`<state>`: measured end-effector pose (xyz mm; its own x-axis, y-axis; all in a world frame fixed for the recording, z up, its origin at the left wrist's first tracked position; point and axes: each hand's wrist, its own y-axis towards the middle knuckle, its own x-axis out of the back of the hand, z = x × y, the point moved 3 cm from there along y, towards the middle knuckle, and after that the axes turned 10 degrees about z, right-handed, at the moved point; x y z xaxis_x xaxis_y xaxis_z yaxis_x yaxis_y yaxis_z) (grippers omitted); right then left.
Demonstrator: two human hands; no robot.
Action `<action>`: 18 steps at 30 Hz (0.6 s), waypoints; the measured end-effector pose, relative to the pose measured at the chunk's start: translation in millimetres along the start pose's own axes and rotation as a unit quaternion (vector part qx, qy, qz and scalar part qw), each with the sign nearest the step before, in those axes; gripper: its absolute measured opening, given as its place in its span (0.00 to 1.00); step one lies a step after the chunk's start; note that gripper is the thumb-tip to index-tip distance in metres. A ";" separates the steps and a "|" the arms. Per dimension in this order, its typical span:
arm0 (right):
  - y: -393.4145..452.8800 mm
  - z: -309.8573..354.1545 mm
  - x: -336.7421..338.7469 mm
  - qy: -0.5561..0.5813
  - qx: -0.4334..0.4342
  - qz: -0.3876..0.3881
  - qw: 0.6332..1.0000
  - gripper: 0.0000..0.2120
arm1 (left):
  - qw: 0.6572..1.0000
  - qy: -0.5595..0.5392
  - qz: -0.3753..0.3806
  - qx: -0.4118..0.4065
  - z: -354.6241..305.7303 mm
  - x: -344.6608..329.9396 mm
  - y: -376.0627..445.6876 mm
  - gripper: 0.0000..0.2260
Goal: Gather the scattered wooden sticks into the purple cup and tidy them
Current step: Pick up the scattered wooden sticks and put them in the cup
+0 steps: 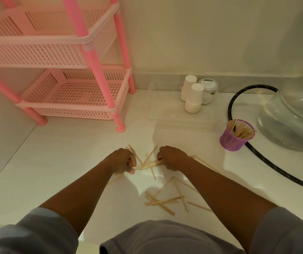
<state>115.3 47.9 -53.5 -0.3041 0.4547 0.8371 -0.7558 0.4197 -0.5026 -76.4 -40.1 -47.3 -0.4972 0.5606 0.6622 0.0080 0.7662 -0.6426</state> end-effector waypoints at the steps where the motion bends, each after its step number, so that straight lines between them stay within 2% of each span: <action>1: -0.1 -0.2 0.2 -0.003 -0.005 0.000 1.000 0.14 | 1.000 0.004 0.005 0.000 -0.1 -0.2 0.4 0.10; 7: -6.1 -6.9 5.9 -0.031 -0.050 -0.027 0.998 0.14 | 0.999 0.042 -0.012 -0.011 -5.2 0.9 3.2 0.08; 13: -22.5 -25.6 16.7 0.028 -0.110 -0.059 0.992 0.14 | 0.995 0.063 -0.045 -0.057 -18.6 9.0 9.5 0.04; 15: -27.6 -33.6 19.5 0.053 -0.134 -0.063 0.988 0.14 | 0.995 0.038 -0.060 -0.074 -24.5 12.8 12.4 0.02; 18: -35.5 -43.9 24.3 0.101 -0.168 -0.080 0.977 0.15 | 0.990 -0.054 -0.103 -0.081 -37.2 20.2 13.5 0.06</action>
<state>160.2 78.6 -24.8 -0.0518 0.4937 0.8681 -0.5405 0.7171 -0.4400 -54.0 -6.8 -28.2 -0.5932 0.3564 0.7218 0.0312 0.9062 -0.4217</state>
